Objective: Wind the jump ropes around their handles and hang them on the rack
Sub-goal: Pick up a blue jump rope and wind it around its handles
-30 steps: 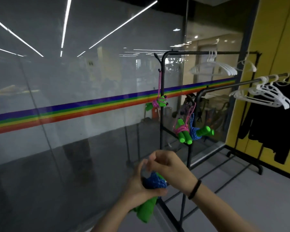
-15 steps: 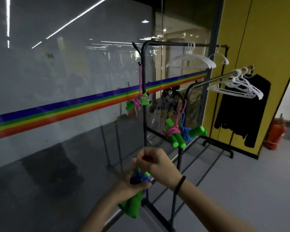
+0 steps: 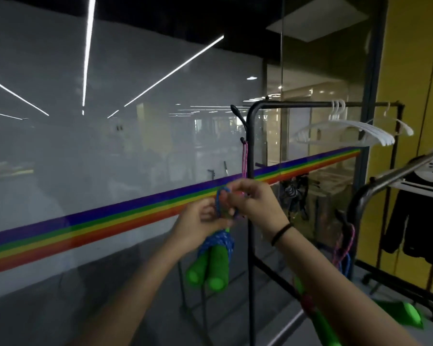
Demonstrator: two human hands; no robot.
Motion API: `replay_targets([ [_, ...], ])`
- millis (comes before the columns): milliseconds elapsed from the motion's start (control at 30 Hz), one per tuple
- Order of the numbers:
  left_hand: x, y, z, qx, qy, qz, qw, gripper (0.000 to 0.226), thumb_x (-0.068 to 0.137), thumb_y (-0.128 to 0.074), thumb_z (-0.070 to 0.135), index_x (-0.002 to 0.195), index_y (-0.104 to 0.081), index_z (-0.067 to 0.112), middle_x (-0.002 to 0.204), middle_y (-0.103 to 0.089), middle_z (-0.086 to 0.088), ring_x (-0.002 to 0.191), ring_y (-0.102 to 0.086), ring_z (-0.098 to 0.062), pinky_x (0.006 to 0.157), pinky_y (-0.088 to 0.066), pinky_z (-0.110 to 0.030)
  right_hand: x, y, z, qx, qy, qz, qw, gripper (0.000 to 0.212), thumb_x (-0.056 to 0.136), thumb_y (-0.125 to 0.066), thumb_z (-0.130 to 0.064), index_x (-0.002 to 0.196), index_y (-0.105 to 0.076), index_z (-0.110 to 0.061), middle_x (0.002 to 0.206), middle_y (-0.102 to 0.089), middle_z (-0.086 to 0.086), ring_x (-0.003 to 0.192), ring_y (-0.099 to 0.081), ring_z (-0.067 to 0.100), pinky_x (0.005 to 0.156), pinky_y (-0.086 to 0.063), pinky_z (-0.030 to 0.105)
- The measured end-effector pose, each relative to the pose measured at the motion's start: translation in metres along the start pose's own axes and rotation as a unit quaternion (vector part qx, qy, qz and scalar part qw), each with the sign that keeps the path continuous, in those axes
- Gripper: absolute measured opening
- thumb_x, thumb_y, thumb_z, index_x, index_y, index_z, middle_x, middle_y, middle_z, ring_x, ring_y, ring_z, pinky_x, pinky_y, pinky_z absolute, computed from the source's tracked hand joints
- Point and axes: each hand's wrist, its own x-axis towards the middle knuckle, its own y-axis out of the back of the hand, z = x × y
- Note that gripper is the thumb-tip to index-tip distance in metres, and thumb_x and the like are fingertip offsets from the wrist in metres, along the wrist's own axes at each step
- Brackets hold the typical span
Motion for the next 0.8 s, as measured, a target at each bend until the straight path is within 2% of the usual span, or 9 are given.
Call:
replay_targets([
  [100, 0.052, 0.01, -0.002, -0.039, -0.018, 0.057, 0.997, 0.02, 0.08, -0.065, -0.004, 0.075, -0.062, 0.015, 0.059, -0.067, 0.009, 0.059, -0.061, 0.006, 0.066, -0.049, -0.009, 0.051, 0.015, -0.003, 0.01, 0.014, 0.04, 0.999, 0.004, 0.083, -0.062, 0.0, 0.083, -0.061, -0.003, 0.055, -0.055, 0.001, 0.037, -0.046, 0.003, 0.041, -0.041, 0.015],
  [233, 0.128, 0.026, -0.005, -0.027, -0.05, 0.099, 0.993, 0.019, 0.086, -0.06, 0.003, 0.072, -0.061, 0.016, 0.049, -0.063, 0.01, 0.049, -0.057, 0.004, 0.056, -0.047, -0.009, 0.12, 0.033, -0.004, 0.043, 0.039, 0.11, 0.992, 0.021, 0.085, -0.054, 0.006, 0.074, -0.058, -0.011, 0.067, -0.055, 0.003, 0.038, -0.048, 0.005, 0.042, -0.047, 0.021],
  [367, 0.202, 0.044, -0.009, -0.004, -0.094, 0.127, 0.988, 0.018, 0.089, -0.058, 0.008, 0.074, -0.063, 0.017, 0.047, -0.06, 0.013, 0.048, -0.054, 0.003, 0.056, -0.047, -0.012, 0.187, 0.051, -0.006, -0.043, 0.1, 0.145, 0.983, 0.024, 0.085, -0.055, 0.005, 0.071, -0.06, -0.015, 0.067, -0.058, 0.004, 0.04, -0.052, 0.005, 0.046, -0.05, 0.023],
  [433, 0.236, 0.05, -0.003, 0.007, -0.131, 0.143, 0.981, 0.018, 0.09, -0.056, 0.008, 0.076, -0.064, 0.016, 0.046, -0.058, 0.013, 0.046, -0.052, 0.003, 0.055, -0.043, -0.011, 0.214, 0.059, -0.013, -0.105, 0.139, 0.143, 0.974, 0.02, 0.081, -0.062, 0.002, 0.073, -0.062, -0.017, 0.072, -0.062, 0.002, 0.048, -0.056, 0.005, 0.053, -0.052, 0.025],
  [500, 0.267, 0.055, 0.005, 0.01, -0.164, 0.17, 0.972, 0.016, 0.091, -0.055, 0.011, 0.078, -0.064, 0.015, 0.048, -0.056, 0.01, 0.045, -0.05, 0.003, 0.054, -0.041, -0.013, 0.24, 0.064, -0.02, -0.168, 0.152, 0.13, 0.965, 0.015, 0.077, -0.066, -0.001, 0.085, -0.066, -0.014, 0.086, -0.066, 0.003, 0.067, -0.061, 0.008, 0.069, -0.054, 0.026],
  [600, 0.301, 0.055, 0.011, 0.039, -0.187, 0.182, 0.965, 0.017, 0.091, -0.055, 0.019, 0.076, -0.063, 0.022, 0.056, -0.056, 0.006, 0.045, -0.049, 0.003, 0.058, -0.042, -0.023, 0.277, 0.067, -0.018, -0.228, 0.164, 0.185, 0.942, 0.018, 0.078, -0.062, 0.001, 0.091, -0.07, -0.008, 0.096, -0.07, 0.006, 0.089, -0.065, 0.016, 0.087, -0.053, 0.029],
  [667, 0.314, 0.049, 0.005, 0.051, -0.177, 0.155, 0.971, 0.021, 0.091, -0.055, 0.022, 0.072, -0.06, 0.028, 0.056, -0.057, 0.007, 0.045, -0.05, 0.003, 0.059, -0.043, -0.027, 0.292, 0.067, -0.008, -0.243, 0.152, 0.225, 0.931, 0.015, 0.079, -0.061, 0.001, 0.085, -0.072, -0.007, 0.093, -0.072, 0.008, 0.084, -0.064, 0.015, 0.084, -0.052, 0.021],
  [733, 0.322, 0.04, -0.007, 0.059, -0.158, 0.121, 0.978, 0.021, 0.087, -0.056, 0.025, 0.067, -0.059, 0.032, 0.058, -0.06, 0.003, 0.05, -0.055, -0.006, 0.064, -0.048, -0.032, 0.297, 0.071, 0.005, -0.271, 0.125, 0.245, 0.922, 0.014, 0.08, -0.062, -0.002, 0.086, -0.073, -0.007, 0.093, -0.073, 0.008, 0.08, -0.061, 0.01, 0.069, -0.045, 0.003],
  [800, 0.325, 0.03, -0.021, 0.073, -0.15, 0.097, 0.981, 0.021, 0.083, -0.052, 0.025, 0.065, -0.06, 0.033, 0.059, -0.062, 0.001, 0.055, -0.057, -0.016, 0.07, -0.052, -0.04, 0.291, 0.074, 0.016, -0.313, 0.124, 0.261, 0.905, 0.017, 0.082, -0.059, -0.003, 0.089, -0.073, -0.007, 0.094, -0.072, 0.007, 0.079, -0.06, 0.01, 0.06, -0.039, -0.001],
])
